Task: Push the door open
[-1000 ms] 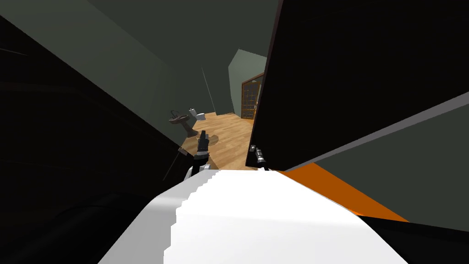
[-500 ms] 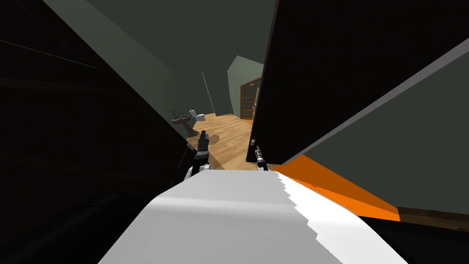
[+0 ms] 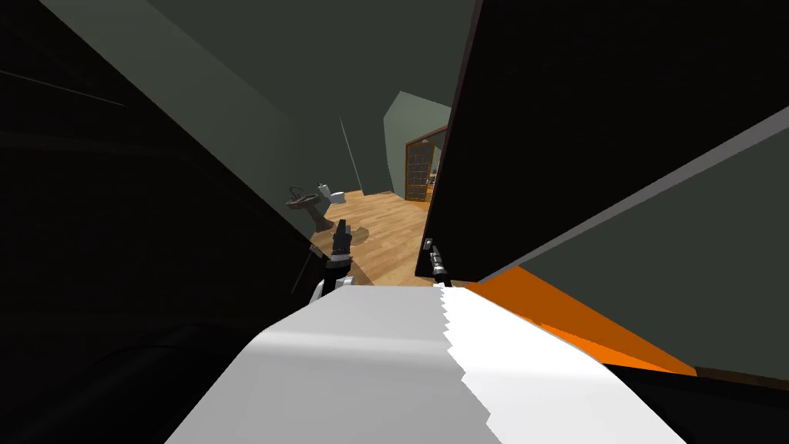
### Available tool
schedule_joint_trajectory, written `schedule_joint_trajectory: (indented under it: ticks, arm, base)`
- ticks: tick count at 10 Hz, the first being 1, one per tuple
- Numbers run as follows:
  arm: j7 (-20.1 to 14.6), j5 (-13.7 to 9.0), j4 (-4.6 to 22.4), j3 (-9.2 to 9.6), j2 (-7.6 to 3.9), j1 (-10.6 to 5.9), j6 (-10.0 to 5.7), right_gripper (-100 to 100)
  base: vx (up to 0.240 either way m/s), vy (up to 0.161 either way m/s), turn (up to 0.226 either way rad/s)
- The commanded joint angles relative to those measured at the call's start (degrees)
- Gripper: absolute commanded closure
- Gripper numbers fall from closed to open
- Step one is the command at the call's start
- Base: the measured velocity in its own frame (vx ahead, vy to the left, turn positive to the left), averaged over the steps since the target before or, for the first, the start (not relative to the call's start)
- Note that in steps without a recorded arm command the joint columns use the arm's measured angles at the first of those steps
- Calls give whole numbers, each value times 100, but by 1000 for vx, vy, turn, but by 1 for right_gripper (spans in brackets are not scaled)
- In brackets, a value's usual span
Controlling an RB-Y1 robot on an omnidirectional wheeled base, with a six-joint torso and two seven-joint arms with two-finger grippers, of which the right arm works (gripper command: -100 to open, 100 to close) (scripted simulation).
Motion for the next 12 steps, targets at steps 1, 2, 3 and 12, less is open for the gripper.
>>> schedule_joint_trajectory:
  ticks: [1,2,3,12]
  arm:
    - [14,-7,16,-16,3,9,-50,-100]
    - [20,-10,28,-25,13,17,-82,-100]
    - [29,-15,44,-37,33,26,-123,-100]
    - [58,-57,66,-116,12,19,-92,100]
  base:
    - [197,-19,34]
    - [187,14,31]
    - [214,14,25]
    - [34,3,-1]
